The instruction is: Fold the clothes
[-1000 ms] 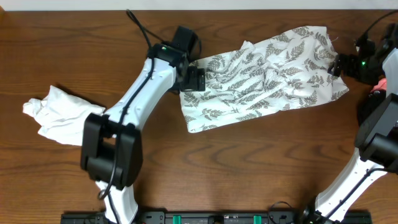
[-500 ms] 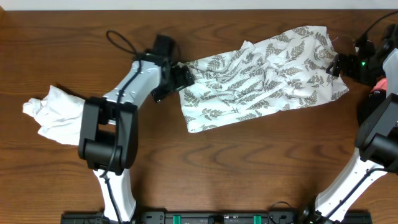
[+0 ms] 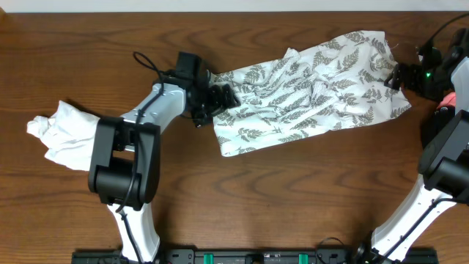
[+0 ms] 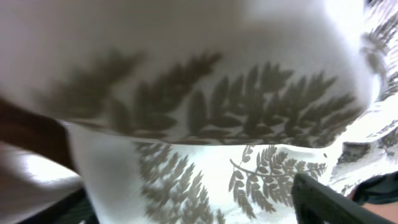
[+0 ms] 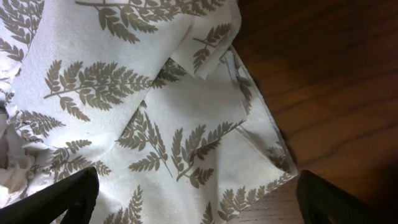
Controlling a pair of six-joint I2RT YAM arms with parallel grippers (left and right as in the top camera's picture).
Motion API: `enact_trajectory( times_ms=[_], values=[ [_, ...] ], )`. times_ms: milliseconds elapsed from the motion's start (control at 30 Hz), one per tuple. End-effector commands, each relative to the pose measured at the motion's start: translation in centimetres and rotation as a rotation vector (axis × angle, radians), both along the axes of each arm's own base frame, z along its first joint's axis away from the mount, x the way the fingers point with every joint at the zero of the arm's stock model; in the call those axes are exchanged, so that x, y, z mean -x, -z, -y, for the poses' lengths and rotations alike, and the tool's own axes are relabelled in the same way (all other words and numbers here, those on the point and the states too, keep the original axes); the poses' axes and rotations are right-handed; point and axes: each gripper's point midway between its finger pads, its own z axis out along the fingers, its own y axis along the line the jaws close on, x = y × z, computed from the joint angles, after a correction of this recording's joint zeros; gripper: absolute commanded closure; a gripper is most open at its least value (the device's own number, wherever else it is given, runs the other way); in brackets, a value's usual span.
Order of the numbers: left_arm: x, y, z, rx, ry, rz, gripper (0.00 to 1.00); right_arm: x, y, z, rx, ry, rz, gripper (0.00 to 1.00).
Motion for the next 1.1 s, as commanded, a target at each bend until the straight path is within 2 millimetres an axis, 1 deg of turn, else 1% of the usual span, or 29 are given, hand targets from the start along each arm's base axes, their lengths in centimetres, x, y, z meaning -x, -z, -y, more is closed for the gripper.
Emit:
enact_trajectory(
  times_ms=[0,167,267,300,333,433,533,633,733,767,833,867,1000,1067],
  values=[
    [1.8,1.6,1.2,0.008,0.061,-0.038,0.25,-0.2,-0.1,0.0,-0.017,0.024,0.004,0.01],
    [1.2,1.4,1.6,0.013,0.093,0.013,0.55,-0.3,-0.2,-0.2,-0.03,0.031,0.008,0.01],
    [1.1,0.8,1.5,0.015,0.115,0.042,0.86,-0.3,-0.2,-0.3,-0.036,0.029,0.011,0.01],
    [0.8,0.3,1.3,0.017,0.108,0.054,0.92,-0.3,-0.2,-0.3,-0.036,0.03,0.011,0.01],
    [0.5,-0.4,1.0,0.02,0.1,0.069,0.94,-0.3,-0.2,-0.3,-0.036,0.03,0.011,0.01],
    [-0.9,-3.8,-0.6,0.033,0.056,0.147,0.94,-0.3,-0.2,-0.3,-0.036,0.03,0.01,0.01],
    [-2.3,-8.5,-3.4,0.043,-0.012,0.257,0.94,-0.3,-0.2,-0.3,-0.036,0.03,0.011,0.01],
    [-3.2,-13.2,-6.8,0.045,-0.088,0.365,0.94,-0.3,-0.2,-0.2,-0.04,0.042,0.009,0.01],
    [-3.9,-17.4,-10.1,0.038,-0.167,0.467,0.94,-0.5,-0.3,-0.2,-0.041,0.055,0.016,0.01],
    [-4.0,-18.0,-10.5,0.04,-0.178,0.481,0.94,-0.6,-0.3,-0.1,-0.041,0.059,0.016,0.01],
    [-4.2,-19.1,-10.9,0.047,-0.193,0.501,0.94,-0.6,-0.3,-0.1,-0.044,0.071,0.016,0.01],
    [-4.3,-19.6,-10.7,0.057,-0.188,0.51,0.94,-0.6,-0.3,-0.1,-0.045,0.071,0.016,0.01],
    [-4.8,-21.5,-8.3,0.111,-0.169,0.542,0.94,-0.5,-0.3,-0.2,-0.049,0.076,0.01,0.01],
    [-5.2,-22.8,-6.5,0.15,-0.161,0.572,0.94,-0.4,-0.3,-0.2,-0.059,0.094,0.005,0.01]
  ],
)
